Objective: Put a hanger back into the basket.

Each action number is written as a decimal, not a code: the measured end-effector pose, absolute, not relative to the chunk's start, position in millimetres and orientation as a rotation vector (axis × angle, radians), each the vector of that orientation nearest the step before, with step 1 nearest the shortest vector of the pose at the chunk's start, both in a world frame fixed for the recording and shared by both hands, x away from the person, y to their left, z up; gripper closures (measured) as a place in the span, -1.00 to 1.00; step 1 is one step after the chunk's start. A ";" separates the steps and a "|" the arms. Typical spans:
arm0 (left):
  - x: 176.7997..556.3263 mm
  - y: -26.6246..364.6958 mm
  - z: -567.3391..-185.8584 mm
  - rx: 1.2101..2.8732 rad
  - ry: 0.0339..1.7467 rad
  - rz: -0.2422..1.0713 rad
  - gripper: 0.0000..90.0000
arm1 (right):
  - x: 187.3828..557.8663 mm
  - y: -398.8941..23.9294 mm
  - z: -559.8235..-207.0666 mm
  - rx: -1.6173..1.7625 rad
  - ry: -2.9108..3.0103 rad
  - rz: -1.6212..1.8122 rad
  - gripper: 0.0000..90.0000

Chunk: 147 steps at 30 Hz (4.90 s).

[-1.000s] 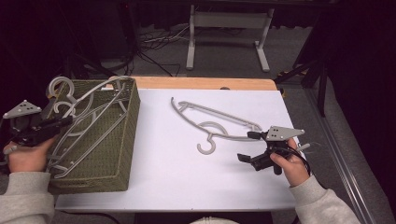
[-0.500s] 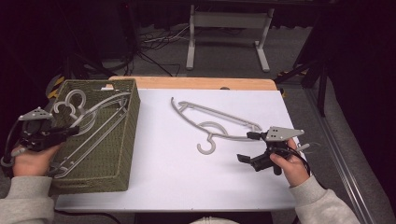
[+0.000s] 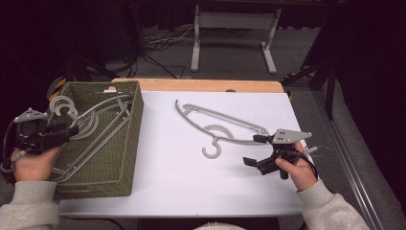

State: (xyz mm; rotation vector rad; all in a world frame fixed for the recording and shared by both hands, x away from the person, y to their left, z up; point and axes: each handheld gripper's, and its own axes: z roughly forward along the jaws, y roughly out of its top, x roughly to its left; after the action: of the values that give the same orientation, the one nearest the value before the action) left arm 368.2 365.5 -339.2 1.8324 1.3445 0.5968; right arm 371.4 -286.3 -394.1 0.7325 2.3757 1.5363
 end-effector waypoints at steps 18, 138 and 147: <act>324.0 262.9 -303.7 1.834 0.868 0.532 -0.11 | 374.2 -287.7 -392.0 0.752 2.329 1.517 -0.80; 315.8 121.3 -344.8 2.051 0.442 0.395 -0.22 | 339.7 -247.4 -324.5 0.496 2.757 1.427 0.84; 319.8 112.3 -353.5 2.090 0.377 0.374 -0.22 | 334.1 -241.3 -321.6 0.464 2.785 1.498 0.84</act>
State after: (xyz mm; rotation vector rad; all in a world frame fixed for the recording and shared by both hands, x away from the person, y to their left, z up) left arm 319.8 112.3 -353.5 2.0899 0.3773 0.3737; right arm 334.1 -241.3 -321.6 0.4643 2.7849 1.4980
